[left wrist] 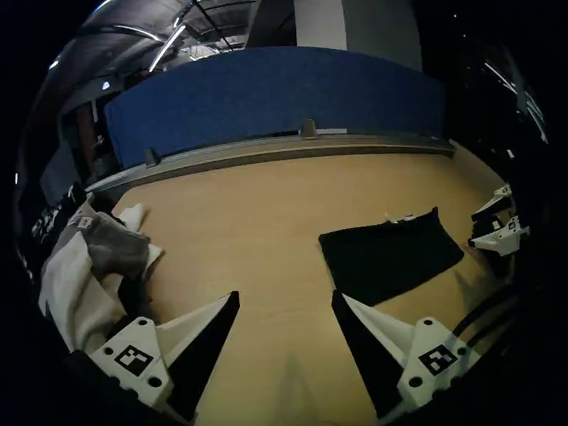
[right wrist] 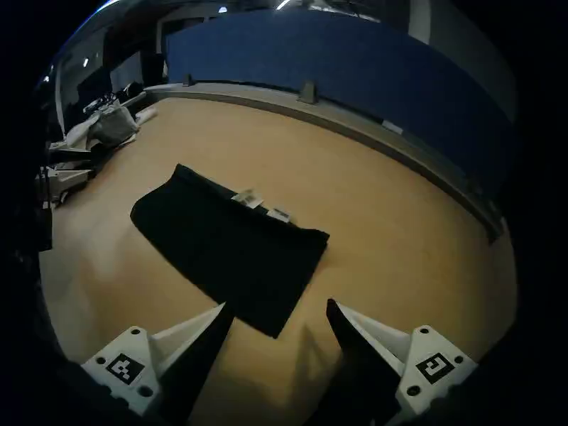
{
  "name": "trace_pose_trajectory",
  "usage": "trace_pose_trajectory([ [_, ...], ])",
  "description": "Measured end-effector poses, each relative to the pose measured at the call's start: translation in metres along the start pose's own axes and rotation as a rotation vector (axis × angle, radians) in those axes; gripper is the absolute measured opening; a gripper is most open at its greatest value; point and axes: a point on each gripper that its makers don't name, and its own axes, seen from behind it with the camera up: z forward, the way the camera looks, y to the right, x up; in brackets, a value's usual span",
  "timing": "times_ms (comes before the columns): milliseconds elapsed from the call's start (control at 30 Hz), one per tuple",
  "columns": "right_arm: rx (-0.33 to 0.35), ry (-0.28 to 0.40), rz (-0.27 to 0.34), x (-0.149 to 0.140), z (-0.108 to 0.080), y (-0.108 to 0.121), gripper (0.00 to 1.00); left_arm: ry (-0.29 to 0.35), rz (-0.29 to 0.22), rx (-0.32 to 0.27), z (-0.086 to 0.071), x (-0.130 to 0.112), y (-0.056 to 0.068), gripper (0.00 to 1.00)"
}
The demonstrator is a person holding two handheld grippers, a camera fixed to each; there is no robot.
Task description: Fold towel
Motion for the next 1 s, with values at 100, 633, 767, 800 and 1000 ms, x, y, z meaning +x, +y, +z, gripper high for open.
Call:
trace_pose_trajectory([
  [100,0.008,-0.006,-0.001,-0.002,-0.001,0.000,1.00,0.009,-0.021,0.015,-0.008,-0.001,-0.005,0.97],
  [633,0.079,-0.061,-0.035,-0.019,0.005,-0.002,1.00,0.044,-0.058,0.058,-0.027,0.003,-0.018,0.97],
  [767,0.117,-0.092,-0.076,-0.028,0.014,-0.001,1.00,0.061,-0.082,0.095,-0.035,0.005,-0.028,0.97],
  [800,0.129,-0.100,-0.089,-0.030,0.016,-0.001,1.00,0.065,-0.091,0.106,-0.038,0.004,-0.032,0.97],
  [1000,0.190,-0.144,-0.150,-0.042,0.025,-0.004,0.95,0.076,-0.137,0.158,-0.053,-0.003,-0.048,0.97],
])
